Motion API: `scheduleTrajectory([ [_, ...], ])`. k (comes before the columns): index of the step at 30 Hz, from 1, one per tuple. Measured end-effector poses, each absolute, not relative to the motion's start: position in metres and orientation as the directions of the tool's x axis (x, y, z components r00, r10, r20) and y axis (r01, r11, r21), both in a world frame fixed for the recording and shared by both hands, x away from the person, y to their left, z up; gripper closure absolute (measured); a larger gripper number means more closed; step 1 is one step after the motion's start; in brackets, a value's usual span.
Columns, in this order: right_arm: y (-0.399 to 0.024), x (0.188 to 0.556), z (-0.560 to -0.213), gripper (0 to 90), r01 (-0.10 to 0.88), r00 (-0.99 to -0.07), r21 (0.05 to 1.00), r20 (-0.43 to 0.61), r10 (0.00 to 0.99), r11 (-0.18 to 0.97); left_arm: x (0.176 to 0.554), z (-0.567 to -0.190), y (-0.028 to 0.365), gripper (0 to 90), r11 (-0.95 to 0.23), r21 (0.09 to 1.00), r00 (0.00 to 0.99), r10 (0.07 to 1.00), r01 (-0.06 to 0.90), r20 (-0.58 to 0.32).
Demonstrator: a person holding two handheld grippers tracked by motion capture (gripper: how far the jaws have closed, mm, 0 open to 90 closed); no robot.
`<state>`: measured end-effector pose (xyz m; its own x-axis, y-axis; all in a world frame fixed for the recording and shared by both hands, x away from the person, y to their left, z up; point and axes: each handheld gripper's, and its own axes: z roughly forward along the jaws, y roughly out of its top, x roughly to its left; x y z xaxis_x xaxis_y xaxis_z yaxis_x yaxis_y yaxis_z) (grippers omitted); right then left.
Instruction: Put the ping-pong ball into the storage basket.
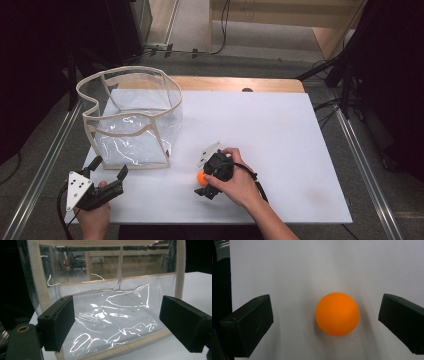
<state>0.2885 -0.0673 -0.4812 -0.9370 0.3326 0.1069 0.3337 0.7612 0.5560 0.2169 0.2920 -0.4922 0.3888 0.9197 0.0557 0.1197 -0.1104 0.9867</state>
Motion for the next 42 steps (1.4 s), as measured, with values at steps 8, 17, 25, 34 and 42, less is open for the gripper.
scheduleTrajectory([
  [8, -0.0669, 0.2888, -0.4810, 0.0, 0.333, -0.938, 0.549, 0.108, 0.330, 0.767, 0.2178, -0.4925, 0.2911, 0.0, -0.108, 0.987, 0.386, 0.921, 0.120, 0.053],
  [17, -0.0649, 0.2895, -0.4810, 0.0, 0.339, -0.937, 0.536, 0.116, 0.331, 0.773, 0.2193, -0.4946, 0.2853, 0.0, -0.166, 0.975, 0.392, 0.915, 0.149, 0.096],
  [25, -0.0640, 0.2898, -0.4824, 20.4, 0.349, -0.929, 0.533, 0.090, 0.359, 0.771, 0.2196, -0.4946, 0.2859, 0.0, -0.161, 0.975, 0.391, 0.916, 0.152, 0.090],
  [34, -0.0624, 0.2910, -0.4852, 29.8, 0.355, -0.924, 0.512, 0.066, 0.376, 0.782, 0.2203, -0.4928, 0.2895, 0.0, -0.144, 0.975, 0.388, 0.919, 0.169, 0.068],
  [42, -0.0616, 0.2923, -0.4878, 40.6, 0.370, -0.920, 0.487, 0.072, 0.386, 0.791, 0.2203, -0.4926, 0.2903, 0.0, -0.138, 0.976, 0.387, 0.920, 0.171, 0.062],
])
